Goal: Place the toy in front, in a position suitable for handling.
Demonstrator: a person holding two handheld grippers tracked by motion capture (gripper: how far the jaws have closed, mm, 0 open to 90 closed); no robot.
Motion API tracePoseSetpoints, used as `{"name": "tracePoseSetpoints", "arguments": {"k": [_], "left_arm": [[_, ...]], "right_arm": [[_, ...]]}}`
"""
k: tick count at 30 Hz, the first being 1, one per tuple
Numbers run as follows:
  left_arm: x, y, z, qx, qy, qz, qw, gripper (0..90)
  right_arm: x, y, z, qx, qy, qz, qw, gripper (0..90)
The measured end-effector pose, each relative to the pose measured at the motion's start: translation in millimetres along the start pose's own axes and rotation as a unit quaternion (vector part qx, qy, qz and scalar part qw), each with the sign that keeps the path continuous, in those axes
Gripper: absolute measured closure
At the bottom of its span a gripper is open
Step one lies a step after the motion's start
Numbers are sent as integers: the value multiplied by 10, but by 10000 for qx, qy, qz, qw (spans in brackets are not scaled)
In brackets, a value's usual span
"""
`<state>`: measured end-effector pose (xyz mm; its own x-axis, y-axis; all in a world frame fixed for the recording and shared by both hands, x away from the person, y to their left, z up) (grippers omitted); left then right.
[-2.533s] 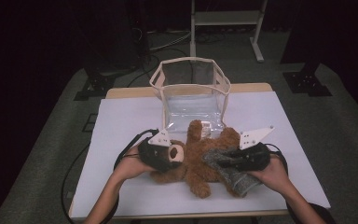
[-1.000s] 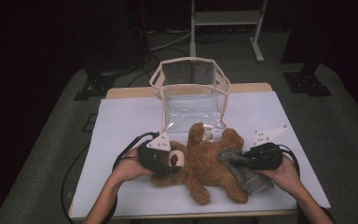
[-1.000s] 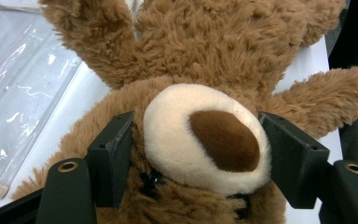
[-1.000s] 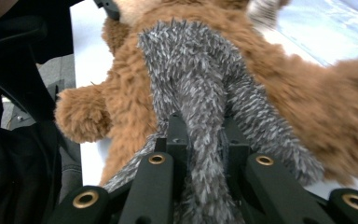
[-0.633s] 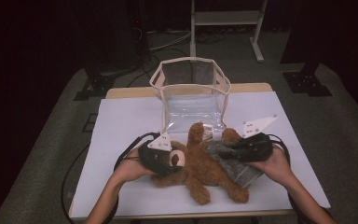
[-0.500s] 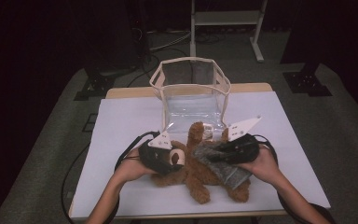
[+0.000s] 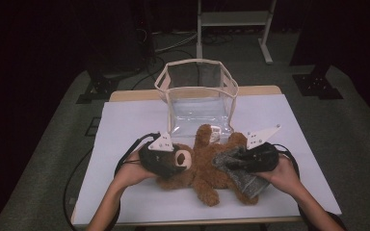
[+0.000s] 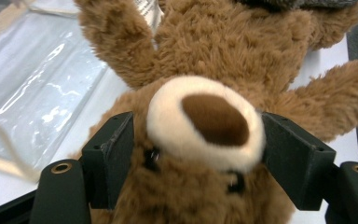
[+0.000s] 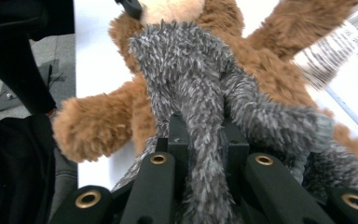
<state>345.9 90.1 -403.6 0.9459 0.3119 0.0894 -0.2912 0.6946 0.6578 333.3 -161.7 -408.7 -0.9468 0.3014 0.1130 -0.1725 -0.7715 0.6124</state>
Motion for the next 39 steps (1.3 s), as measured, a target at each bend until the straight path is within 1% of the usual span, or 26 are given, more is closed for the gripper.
{"name": "tracePoseSetpoints", "arguments": {"k": [3, 4, 6, 8, 9, 10, 11, 13, 14, 16, 18, 19, 21, 23, 24, 26, 29, 30, 33, 34, 36, 39], "left_arm": [[55, 35, -44, 57, 97, 87, 9999, 313], [69, 37, -56, 67, 97, 93, 9999, 335], [94, 15, -81, 23, 250, 79, 9997, 353], [124, -16, -102, 17, 335, 18, 9994, 362], [129, -38, -102, -22, 383, -23, 9993, 363], [132, -63, -100, -22, 386, -55, 9992, 363], [124, -81, -89, -42, 400, -62, 9992, 363], [123, -101, -53, -19, 350, -13, 9994, 363], [127, -102, -45, 24, 316, 5, 9995, 362], [134, -112, -23, 67, 308, 49, 9995, 361], [129, -113, -17, 81, 313, 63, 9995, 361], [124, -105, -21, 96, 317, 76, 9994, 360], [119, -79, -31, 54, 310, 102, 9995, 357], [119, -38, -37, -30, 346, 125, 9993, 351], [128, -10, -38, -65, 326, 132, 9994, 353], [123, 38, -43, -111, 307, 116, 9994, 355], [108, 65, -46, -131, 310, 86, 9994, 355], [101, 60, -49, -120, 309, 86, 9994, 356], [80, 1, -79, 16, 289, 41, 9996, 372], [84, -33, -95, 28, 293, 72, 9995, 379], [105, -78, -116, 2, 369, 82, 9993, 394], [130, -116, -130, -34, 500, 74, 9987, 396]], "right_arm": [[-82, -25, -6, -45, -88, -59, 9999, 783], [-126, -38, 5, -71, -137, -59, 9999, 783], [-177, -51, 42, -91, -239, -37, 9997, 783], [-182, -56, 97, -52, -247, -54, 9997, 783], [-168, -61, 137, -12, -209, -70, 9998, 783], [-140, -69, 183, 28, -161, -83, 9998, 783], [-89, -81, 243, 69, -79, -81, 9999, 783], [-2, -120, 331, 95, 24, 10, 10000, 783], [61, -174, 388, 146, 136, 71, 9998, 783], [156, -278, 452, 234, 254, 151, 9993, 783], [243, -411, 487, 371, 366, 213, 9984, 783], [269, -467, 486, 463, 420, 197, 9978, 783], [267, -520, 451, 628, 470, 107, 9969, 785], [221, -489, 403, 665, 459, -5, 9967, 788], [200, -458, 377, 663, 433, -56, 9968, 788], [153, -394, 320, 597, 383, -69, 9975, 789], [95, -289, 235, 525, 209, -56, 9984, 789], [74, -254, 214, 491, 160, -68, 9986, 789], [13, -158, 147, 442, 26, -131, 9989, 790], [2, -133, 129, 420, -82, -132, 9990, 789], [-21, -115, 106, 441, -212, -20, 9988, 788], [-11, -118, 163, 511, -253, 18, 9984, 788]]}}
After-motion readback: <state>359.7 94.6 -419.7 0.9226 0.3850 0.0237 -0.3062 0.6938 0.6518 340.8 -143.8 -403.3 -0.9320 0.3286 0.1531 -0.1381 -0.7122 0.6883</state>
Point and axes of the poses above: each handheld gripper's, and its own axes: y roughly backward along the jaws, z roughly out of its top, x roughly to its left, the point moved 6 cm from there along -y, roughly forward along the jaws, and after that the axes turned 1 degree about -x, right-handed, at the moved point
